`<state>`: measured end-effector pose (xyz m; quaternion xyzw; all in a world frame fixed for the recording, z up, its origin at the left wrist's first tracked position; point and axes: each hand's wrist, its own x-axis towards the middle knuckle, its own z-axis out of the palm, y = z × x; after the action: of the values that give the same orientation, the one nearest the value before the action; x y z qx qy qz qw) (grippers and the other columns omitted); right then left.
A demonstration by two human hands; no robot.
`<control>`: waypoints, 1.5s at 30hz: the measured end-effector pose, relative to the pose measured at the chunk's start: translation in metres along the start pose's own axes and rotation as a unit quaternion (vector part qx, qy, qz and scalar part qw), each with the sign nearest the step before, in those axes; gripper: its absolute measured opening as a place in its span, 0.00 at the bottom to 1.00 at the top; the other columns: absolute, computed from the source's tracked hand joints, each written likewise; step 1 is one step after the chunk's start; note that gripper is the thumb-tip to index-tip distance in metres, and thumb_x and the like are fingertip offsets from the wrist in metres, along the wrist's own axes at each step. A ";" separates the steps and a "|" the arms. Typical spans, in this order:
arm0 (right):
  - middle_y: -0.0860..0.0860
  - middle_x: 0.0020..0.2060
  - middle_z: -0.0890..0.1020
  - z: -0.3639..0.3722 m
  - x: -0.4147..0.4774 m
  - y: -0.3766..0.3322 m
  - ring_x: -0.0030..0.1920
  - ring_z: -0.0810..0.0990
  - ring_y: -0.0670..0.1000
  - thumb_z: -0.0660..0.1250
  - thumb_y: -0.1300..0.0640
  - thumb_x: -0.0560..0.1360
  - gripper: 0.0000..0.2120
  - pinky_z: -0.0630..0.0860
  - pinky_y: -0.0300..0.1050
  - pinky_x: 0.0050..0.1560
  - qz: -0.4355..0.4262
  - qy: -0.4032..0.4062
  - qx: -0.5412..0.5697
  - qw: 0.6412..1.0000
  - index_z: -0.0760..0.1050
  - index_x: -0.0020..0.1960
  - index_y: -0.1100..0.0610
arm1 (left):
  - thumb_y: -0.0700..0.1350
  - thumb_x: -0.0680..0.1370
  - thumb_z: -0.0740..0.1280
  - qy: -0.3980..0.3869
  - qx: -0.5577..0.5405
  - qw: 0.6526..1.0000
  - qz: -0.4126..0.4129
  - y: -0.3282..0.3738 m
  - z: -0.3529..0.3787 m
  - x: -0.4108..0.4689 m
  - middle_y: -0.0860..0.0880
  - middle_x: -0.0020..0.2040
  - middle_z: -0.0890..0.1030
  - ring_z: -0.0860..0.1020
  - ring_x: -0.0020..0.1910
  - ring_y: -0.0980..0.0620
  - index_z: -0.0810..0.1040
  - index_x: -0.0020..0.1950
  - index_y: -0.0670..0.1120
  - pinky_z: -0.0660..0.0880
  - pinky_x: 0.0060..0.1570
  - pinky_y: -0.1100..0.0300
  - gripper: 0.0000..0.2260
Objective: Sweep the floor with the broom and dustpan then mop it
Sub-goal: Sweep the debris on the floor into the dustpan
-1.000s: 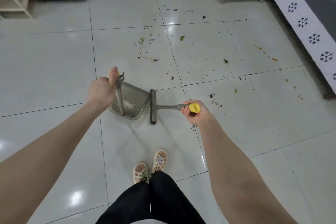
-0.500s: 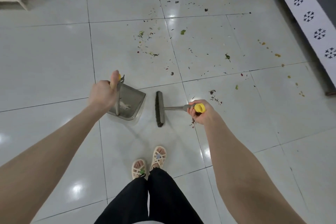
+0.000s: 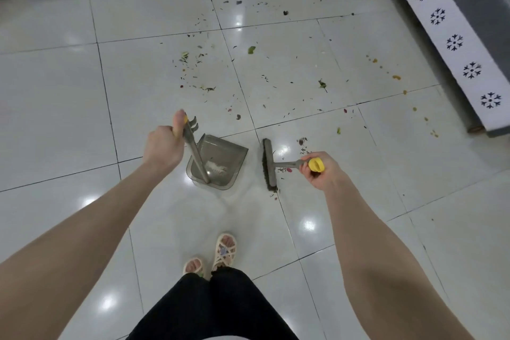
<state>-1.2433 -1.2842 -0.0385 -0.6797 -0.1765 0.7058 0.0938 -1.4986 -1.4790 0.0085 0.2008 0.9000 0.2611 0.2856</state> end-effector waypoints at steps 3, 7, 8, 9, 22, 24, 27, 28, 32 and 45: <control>0.56 0.34 0.70 -0.002 0.002 -0.013 0.18 0.72 0.47 0.64 0.69 0.71 0.04 0.70 0.33 0.18 -0.035 0.008 0.012 0.999 0.70 0.41 0.63 | 0.64 0.80 0.44 -0.003 -0.003 1.000 0.008 0.012 0.003 0.008 0.39 0.33 0.72 0.73 0.36 0.40 0.75 0.40 0.34 0.70 0.36 0.52 0.36; 0.58 0.34 0.72 0.007 -0.002 -0.032 0.18 0.72 0.47 0.65 0.69 0.71 0.04 0.70 0.33 0.18 -0.051 0.026 -0.013 0.998 0.71 0.42 0.64 | 0.64 0.79 0.45 0.003 -0.001 1.000 0.022 0.025 -0.003 0.026 0.39 0.33 0.73 0.74 0.36 0.39 0.77 0.41 0.32 0.72 0.37 0.50 0.38; 0.58 0.34 0.72 0.011 -0.003 -0.037 0.18 0.72 0.47 0.65 0.69 0.71 0.04 0.70 0.33 0.18 -0.052 0.024 -0.012 0.998 0.71 0.44 0.63 | 0.64 0.79 0.45 0.005 -0.003 1.000 0.028 0.028 -0.006 0.033 0.38 0.33 0.73 0.75 0.37 0.38 0.77 0.41 0.32 0.73 0.38 0.50 0.38; 0.58 0.35 0.72 0.016 -0.004 -0.040 0.18 0.73 0.47 0.65 0.68 0.72 0.05 0.71 0.33 0.18 -0.049 0.017 -0.008 0.999 0.71 0.45 0.63 | 0.64 0.80 0.45 0.006 -0.003 0.999 0.035 0.030 -0.010 0.040 0.37 0.34 0.74 0.76 0.38 0.37 0.77 0.42 0.31 0.73 0.40 0.49 0.38; 0.55 0.33 0.69 0.160 -0.029 -0.024 0.17 0.71 0.45 0.59 0.65 0.77 0.06 0.71 0.30 0.19 0.071 -0.101 0.102 0.987 0.69 0.42 0.64 | 0.68 0.77 0.44 0.001 0.059 0.994 0.090 0.015 -0.109 0.134 0.39 0.32 0.74 0.77 0.37 0.37 0.75 0.38 0.35 0.74 0.41 0.49 0.39; 0.55 0.33 0.69 0.182 -0.028 -0.015 0.17 0.71 0.45 0.59 0.64 0.77 0.06 0.71 0.30 0.19 0.084 -0.108 0.103 0.985 0.69 0.43 0.65 | 0.68 0.77 0.44 -0.004 0.069 0.993 0.090 0.009 -0.122 0.146 0.40 0.32 0.74 0.77 0.37 0.38 0.74 0.36 0.37 0.73 0.39 0.51 0.37; 0.54 0.32 0.69 0.203 -0.026 0.000 0.17 0.71 0.45 0.59 0.64 0.77 0.07 0.70 0.29 0.19 0.098 -0.113 0.100 0.984 0.70 0.41 0.65 | 0.68 0.77 0.44 -0.014 0.085 0.992 0.093 0.002 -0.132 0.156 0.40 0.33 0.74 0.76 0.36 0.39 0.72 0.35 0.38 0.71 0.36 0.53 0.36; 0.54 0.31 0.69 0.206 -0.025 0.004 0.17 0.71 0.45 0.60 0.64 0.77 0.07 0.70 0.29 0.19 0.101 -0.112 0.098 0.984 0.69 0.40 0.64 | 0.69 0.77 0.44 -0.018 0.087 0.992 0.091 0.000 -0.133 0.156 0.40 0.34 0.74 0.76 0.37 0.38 0.72 0.34 0.38 0.71 0.36 0.53 0.36; 0.55 0.33 0.70 0.203 -0.023 0.012 0.16 0.70 0.45 0.61 0.64 0.77 0.07 0.71 0.29 0.20 0.108 -0.096 0.080 0.986 0.70 0.40 0.64 | 0.68 0.77 0.44 -0.027 0.091 0.991 0.092 -0.010 -0.131 0.157 0.40 0.32 0.73 0.76 0.39 0.37 0.70 0.33 0.39 0.72 0.38 0.51 0.35; 0.57 0.33 0.72 0.104 -0.011 0.009 0.17 0.72 0.47 0.64 0.69 0.72 0.04 0.69 0.33 0.17 -0.001 0.053 0.049 0.997 0.71 0.41 0.63 | 0.67 0.78 0.44 -0.033 0.054 0.994 0.086 -0.004 -0.082 0.125 0.39 0.37 0.76 0.75 0.40 0.39 0.76 0.42 0.31 0.72 0.41 0.50 0.40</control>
<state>-1.3448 -1.3093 -0.0303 -0.7106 -0.1373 0.6765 0.1365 -1.6446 -1.4476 0.0119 0.3010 0.8823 0.2284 0.2808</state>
